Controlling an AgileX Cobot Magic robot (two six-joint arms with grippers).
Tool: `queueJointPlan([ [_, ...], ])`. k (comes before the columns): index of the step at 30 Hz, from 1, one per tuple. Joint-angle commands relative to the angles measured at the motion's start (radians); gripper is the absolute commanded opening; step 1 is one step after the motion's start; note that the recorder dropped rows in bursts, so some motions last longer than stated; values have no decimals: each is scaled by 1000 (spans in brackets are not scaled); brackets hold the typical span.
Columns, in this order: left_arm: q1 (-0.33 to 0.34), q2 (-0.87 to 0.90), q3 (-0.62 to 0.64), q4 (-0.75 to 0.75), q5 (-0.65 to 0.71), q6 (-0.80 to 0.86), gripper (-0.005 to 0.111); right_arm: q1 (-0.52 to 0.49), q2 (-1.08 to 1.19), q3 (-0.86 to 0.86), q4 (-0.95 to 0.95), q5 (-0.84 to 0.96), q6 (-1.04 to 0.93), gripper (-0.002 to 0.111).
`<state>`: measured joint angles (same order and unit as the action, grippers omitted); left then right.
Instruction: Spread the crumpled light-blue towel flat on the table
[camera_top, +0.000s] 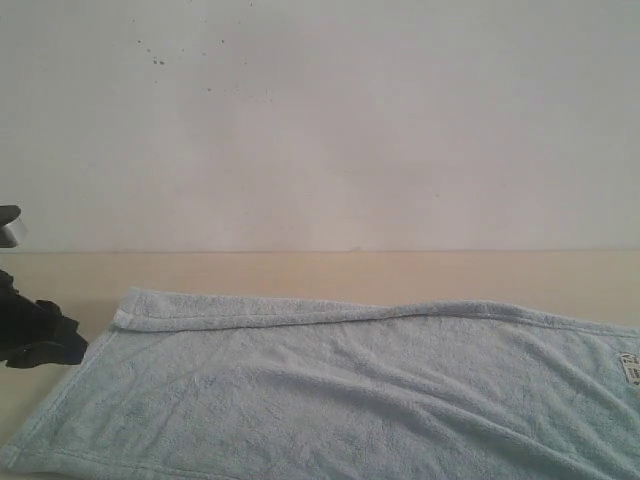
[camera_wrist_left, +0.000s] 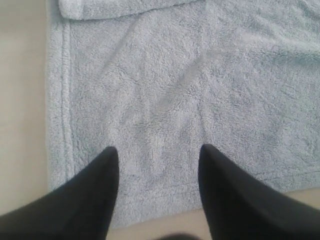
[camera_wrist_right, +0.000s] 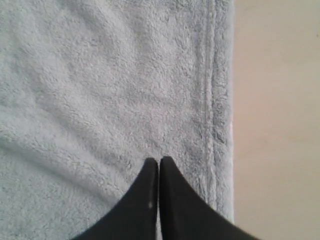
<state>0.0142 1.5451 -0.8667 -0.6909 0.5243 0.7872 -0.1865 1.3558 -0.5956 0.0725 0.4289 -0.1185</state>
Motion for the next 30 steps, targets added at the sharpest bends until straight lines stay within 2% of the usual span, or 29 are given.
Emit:
queueJointPlan([
  [1, -13, 43, 6, 6, -53, 15, 47, -2, -8, 1, 107, -11, -66, 0],
  [9, -13, 153, 6, 7, -101, 22, 47, -2, -8, 1, 290, 0, -253, 0],
  [17, -16, 208, 6, -16, -141, 41, 47, -2, -8, 1, 336, 0, -285, 0],
  [20, -39, 224, 6, -28, -158, 45, 47, -2, -8, 1, 336, 5, -285, 0],
  [22, -61, 228, 6, -30, -169, 61, 39, -2, -8, 1, 336, 5, -285, 0],
  [26, -95, 228, 6, -30, -217, 70, 6, -2, -8, 1, 336, 5, -285, 0],
  [30, -94, 228, 6, -26, -252, 74, 4, -2, -8, 1, 336, 9, -285, 0],
])
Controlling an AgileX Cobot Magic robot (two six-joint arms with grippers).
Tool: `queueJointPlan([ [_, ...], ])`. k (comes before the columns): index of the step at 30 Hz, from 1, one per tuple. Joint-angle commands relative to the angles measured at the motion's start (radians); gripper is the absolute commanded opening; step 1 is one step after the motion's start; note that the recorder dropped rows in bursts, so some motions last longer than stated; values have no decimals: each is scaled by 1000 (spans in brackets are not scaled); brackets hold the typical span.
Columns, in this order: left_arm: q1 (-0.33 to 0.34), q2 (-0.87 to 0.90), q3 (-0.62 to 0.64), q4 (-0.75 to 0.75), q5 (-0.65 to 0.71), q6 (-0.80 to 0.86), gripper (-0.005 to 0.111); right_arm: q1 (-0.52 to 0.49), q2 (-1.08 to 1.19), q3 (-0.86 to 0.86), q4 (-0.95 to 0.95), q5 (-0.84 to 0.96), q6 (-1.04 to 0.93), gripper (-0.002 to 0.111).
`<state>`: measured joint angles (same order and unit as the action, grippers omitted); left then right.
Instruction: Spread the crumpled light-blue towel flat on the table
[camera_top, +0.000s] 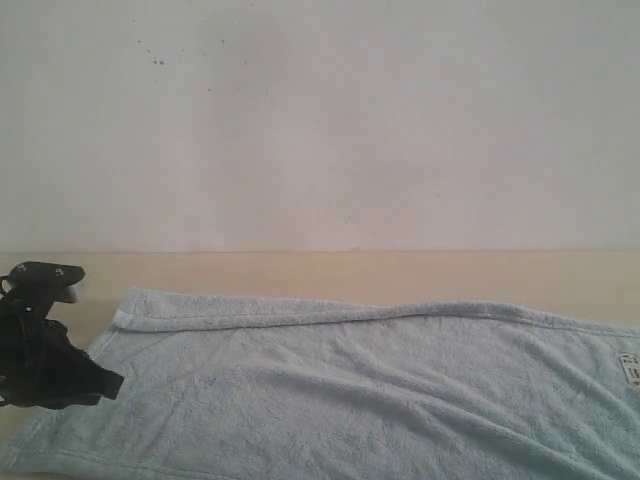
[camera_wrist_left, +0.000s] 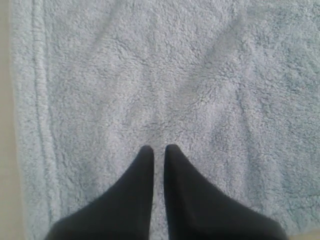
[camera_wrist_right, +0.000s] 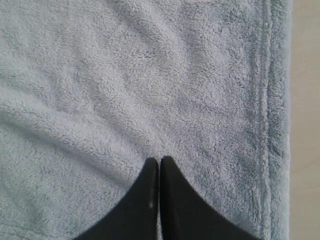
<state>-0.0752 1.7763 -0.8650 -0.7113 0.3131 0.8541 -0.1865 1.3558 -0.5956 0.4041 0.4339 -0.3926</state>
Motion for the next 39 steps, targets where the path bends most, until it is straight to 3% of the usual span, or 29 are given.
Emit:
queueJointPlan([
  [1, -5, -3, 4, -6, -44, 7, 4, -2, -8, 1, 4, 4, -11, 0],
  [19, -5, 109, 31, 30, -42, 4, 4, -2, -8, 1, 11, 12, -11, 0],
  [30, -5, 96, 225, 54, -60, -142, 4, -2, -8, 1, 52, 42, -40, 0],
  [39, -5, -36, 378, 54, -75, -201, 4, -2, -8, 1, 53, 48, -44, 0],
])
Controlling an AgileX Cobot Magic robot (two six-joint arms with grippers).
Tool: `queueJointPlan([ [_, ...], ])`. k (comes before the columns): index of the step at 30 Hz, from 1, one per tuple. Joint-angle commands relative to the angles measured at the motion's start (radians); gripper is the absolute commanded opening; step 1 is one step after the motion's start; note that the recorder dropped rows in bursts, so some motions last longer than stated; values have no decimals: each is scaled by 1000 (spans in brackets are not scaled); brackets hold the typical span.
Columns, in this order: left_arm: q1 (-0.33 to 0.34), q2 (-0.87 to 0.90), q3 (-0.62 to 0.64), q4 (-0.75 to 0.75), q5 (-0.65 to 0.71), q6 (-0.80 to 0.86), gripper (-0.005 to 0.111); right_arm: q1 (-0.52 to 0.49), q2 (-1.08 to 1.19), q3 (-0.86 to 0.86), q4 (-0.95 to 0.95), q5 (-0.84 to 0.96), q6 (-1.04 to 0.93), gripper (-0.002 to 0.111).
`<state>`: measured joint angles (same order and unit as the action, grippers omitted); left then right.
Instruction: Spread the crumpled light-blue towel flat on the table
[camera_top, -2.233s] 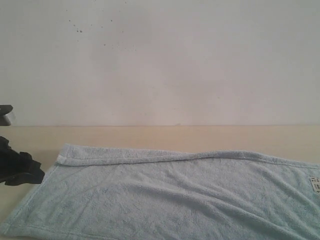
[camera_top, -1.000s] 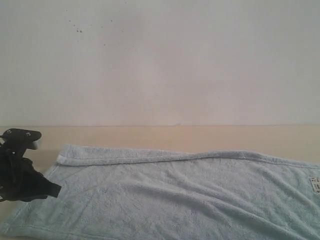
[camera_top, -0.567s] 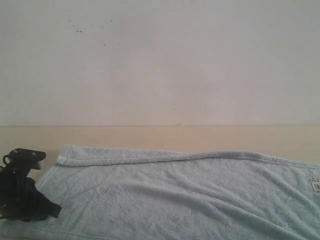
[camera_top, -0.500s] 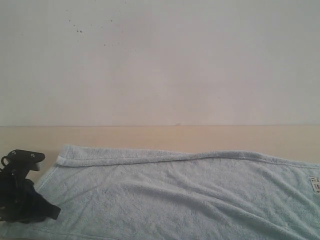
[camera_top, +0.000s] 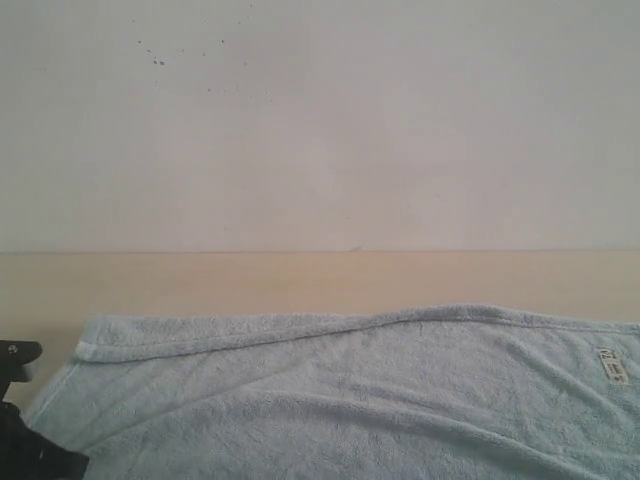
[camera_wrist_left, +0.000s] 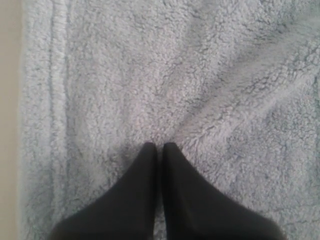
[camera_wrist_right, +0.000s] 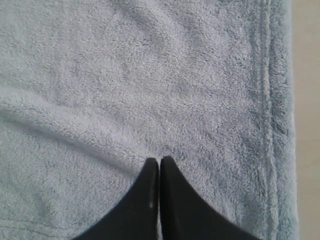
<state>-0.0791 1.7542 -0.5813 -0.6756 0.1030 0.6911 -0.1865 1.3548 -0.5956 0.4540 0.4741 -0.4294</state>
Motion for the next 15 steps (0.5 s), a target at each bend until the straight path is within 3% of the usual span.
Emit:
queueJointPlan([
  [1, -1, -34, 109, 18, 135, -45, 4, -2, -7, 1, 4, 7, -7, 0],
  [9, -1, -107, 208, 6, 160, -74, 4, -2, -7, 1, 17, 19, -7, 0],
  [15, -1, -171, 208, 3, 208, -74, 4, -2, -7, 1, 21, 40, -18, 0],
])
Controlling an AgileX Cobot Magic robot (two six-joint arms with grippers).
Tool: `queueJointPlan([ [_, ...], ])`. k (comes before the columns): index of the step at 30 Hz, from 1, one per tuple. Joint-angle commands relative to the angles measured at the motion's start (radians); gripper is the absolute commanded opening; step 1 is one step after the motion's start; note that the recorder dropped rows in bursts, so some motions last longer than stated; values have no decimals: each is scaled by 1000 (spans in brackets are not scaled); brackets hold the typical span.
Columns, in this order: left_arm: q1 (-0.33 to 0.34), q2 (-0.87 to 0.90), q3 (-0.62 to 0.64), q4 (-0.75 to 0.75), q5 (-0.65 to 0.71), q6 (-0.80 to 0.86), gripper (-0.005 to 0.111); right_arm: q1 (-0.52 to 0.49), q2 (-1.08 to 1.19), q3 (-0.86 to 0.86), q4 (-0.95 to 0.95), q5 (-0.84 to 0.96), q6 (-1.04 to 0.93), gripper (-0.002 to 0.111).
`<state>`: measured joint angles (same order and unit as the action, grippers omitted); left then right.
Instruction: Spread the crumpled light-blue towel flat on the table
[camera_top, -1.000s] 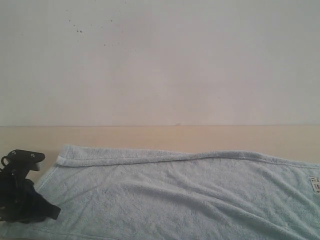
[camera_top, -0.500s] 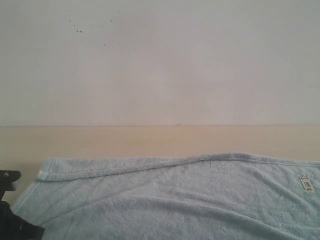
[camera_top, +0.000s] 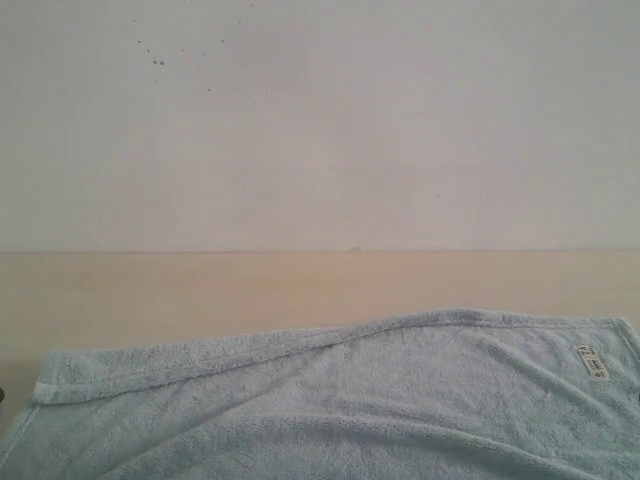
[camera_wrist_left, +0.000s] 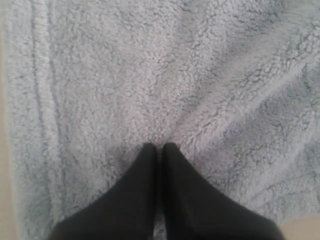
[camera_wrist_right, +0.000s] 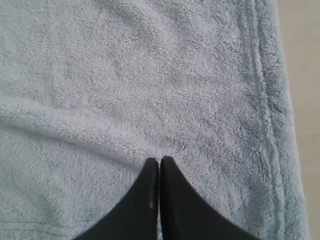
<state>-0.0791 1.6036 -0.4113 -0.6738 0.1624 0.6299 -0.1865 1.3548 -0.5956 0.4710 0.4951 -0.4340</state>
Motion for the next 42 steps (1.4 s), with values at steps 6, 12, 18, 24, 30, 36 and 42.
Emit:
queueJointPlan([
  [6, -1, -204, -39, 13, 172, -7, 4, -2, -7, 1, 29, 18, -38, 0],
  [12, -1, -267, -178, 121, 109, -16, 4, -1, -7, 1, 98, -5, -74, 0],
  [18, -1, -166, -276, 178, 86, -48, 18, -1, -7, 1, 240, 25, -219, 0],
  [24, -1, -92, -309, 174, 95, -133, 56, -1, -7, 1, 255, 33, -237, 0],
  [30, -1, -78, -309, 174, 85, -151, 45, -1, -7, 1, 255, 33, -237, 0],
  [36, 8, -51, -309, 185, 49, -164, 43, -1, -7, 1, 269, 33, -251, 0],
  [42, 51, 21, -309, 185, 45, -213, 55, -1, -7, 1, 287, 33, -274, 0],
])
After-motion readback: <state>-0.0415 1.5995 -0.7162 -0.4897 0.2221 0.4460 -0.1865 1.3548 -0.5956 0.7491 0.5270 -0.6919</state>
